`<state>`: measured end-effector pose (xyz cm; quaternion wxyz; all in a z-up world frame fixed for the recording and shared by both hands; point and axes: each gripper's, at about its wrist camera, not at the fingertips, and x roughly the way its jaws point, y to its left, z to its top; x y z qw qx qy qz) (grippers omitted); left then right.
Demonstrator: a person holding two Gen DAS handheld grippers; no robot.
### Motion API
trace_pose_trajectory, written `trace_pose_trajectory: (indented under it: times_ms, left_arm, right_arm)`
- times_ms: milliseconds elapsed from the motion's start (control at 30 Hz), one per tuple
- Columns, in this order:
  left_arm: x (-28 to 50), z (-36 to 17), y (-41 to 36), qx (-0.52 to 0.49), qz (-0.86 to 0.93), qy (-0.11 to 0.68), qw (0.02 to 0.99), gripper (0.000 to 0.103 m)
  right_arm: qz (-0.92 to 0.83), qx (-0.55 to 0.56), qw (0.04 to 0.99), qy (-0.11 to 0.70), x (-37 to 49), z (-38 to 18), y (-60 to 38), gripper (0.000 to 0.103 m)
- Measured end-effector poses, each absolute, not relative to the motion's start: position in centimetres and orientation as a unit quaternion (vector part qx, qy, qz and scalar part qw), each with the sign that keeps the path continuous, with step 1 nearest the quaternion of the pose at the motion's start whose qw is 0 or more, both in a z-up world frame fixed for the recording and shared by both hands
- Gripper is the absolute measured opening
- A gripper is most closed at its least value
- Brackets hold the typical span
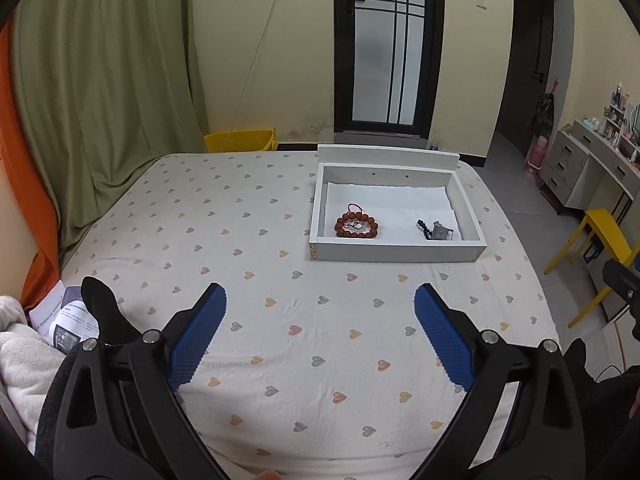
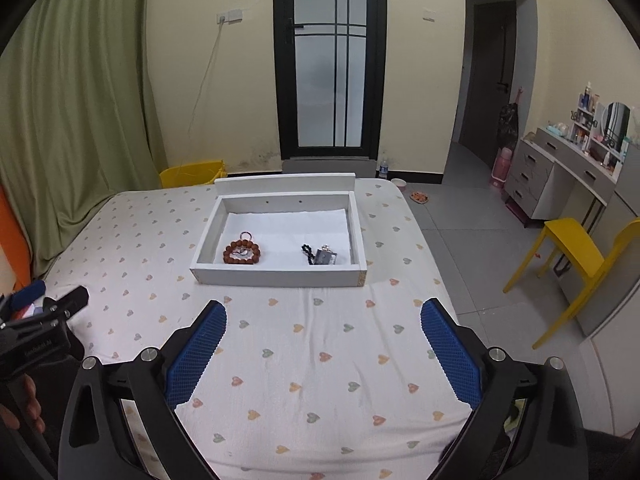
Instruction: Organize jewelry
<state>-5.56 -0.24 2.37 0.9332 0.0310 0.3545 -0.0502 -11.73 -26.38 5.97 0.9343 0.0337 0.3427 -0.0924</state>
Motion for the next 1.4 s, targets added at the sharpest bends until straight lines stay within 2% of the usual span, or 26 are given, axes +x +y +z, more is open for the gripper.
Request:
trace_pose_trajectory:
  times_ms: [733,1400]
  left_arm:
    - [-4.4,1.1,-0.6,0.043,-0.032,0.369,0.928,0.093]
    - [-4.2,2.0,0.4,0.039,-0.02,0.357,0.933,0.093]
  right_arm:
    - [-0.086,0.021,0.933,0.349,-8.0,3.6,-26.4,0.097]
    - [-0.088,0.025,0.932,0.35,-7.6,3.8,-27.2,0.097]
